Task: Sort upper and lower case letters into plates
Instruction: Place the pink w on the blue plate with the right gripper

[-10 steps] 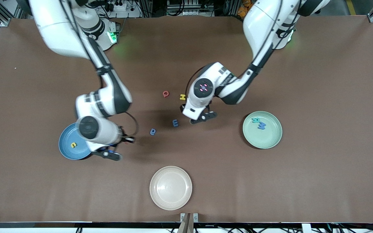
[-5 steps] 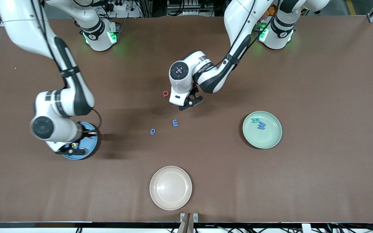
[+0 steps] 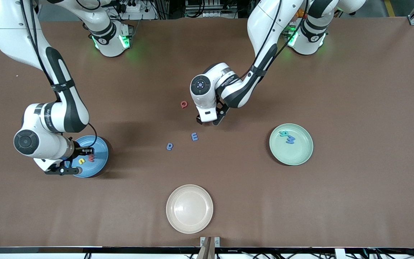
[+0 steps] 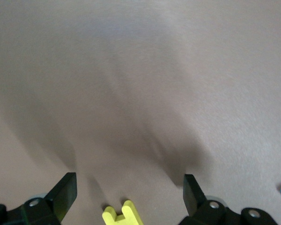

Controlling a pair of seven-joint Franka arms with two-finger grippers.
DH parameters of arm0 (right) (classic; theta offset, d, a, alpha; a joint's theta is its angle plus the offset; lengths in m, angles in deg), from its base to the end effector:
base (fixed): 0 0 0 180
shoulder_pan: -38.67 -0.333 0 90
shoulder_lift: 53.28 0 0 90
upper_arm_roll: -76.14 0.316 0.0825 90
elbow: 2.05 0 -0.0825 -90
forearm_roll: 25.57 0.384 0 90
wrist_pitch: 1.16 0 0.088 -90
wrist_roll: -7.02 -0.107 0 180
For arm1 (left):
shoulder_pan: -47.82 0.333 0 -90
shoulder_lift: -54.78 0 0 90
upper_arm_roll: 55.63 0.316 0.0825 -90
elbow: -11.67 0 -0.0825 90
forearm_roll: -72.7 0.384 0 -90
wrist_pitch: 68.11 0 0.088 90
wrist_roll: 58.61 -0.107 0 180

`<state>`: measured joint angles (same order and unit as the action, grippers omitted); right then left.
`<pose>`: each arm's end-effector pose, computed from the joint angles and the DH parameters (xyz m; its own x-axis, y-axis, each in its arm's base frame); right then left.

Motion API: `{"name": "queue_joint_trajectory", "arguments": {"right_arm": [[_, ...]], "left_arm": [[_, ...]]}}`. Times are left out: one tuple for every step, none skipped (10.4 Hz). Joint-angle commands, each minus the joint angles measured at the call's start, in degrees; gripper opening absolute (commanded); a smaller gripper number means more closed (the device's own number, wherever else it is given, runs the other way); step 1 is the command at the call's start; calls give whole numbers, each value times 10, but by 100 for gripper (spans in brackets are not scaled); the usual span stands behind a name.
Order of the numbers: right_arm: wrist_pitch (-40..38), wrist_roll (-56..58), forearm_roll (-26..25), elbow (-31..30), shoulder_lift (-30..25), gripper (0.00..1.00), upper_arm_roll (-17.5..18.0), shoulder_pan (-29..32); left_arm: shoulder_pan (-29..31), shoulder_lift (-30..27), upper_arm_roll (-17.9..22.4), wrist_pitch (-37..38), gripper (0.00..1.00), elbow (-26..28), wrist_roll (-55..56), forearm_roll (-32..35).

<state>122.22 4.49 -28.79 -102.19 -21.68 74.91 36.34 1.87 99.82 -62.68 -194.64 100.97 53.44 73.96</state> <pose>0.6488 0.0112 0.2463 0.9896 0.0073 -0.1438 0.0160 -0.9981 0.0595 0.4229 -0.5421 0.1737 0.4995 0.8662 -0.0169 0.8555 -0.4962 -0.1477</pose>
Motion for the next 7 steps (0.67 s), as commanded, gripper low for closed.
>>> {"name": "queue_joint_trajectory", "arguments": {"right_arm": [[4,-20,-6,-1,-4,100,6,-13],[3,-45,-6,0,-4,100,6,-25],[3,-66,-5,2,-4,100,6,-35],[3,-80,-4,3,-4,100,6,-44],[5,-82,-4,4,-4,100,6,-51],[5,-84,-4,7,-3,100,7,-65],[3,-84,-4,10,-3,100,7,-72]], "left_arm": [[-5,3,1,0,100,-11,61,9],[-6,3,0,0,100,-11,83,9],[-6,7,0,-2,100,-11,119,8],[-8,8,-1,-10,100,-11,136,8],[-17,8,-1,-13,100,-11,141,9],[-25,9,-1,-23,100,-11,143,8],[-26,12,-1,-42,100,-11,159,8]]}}
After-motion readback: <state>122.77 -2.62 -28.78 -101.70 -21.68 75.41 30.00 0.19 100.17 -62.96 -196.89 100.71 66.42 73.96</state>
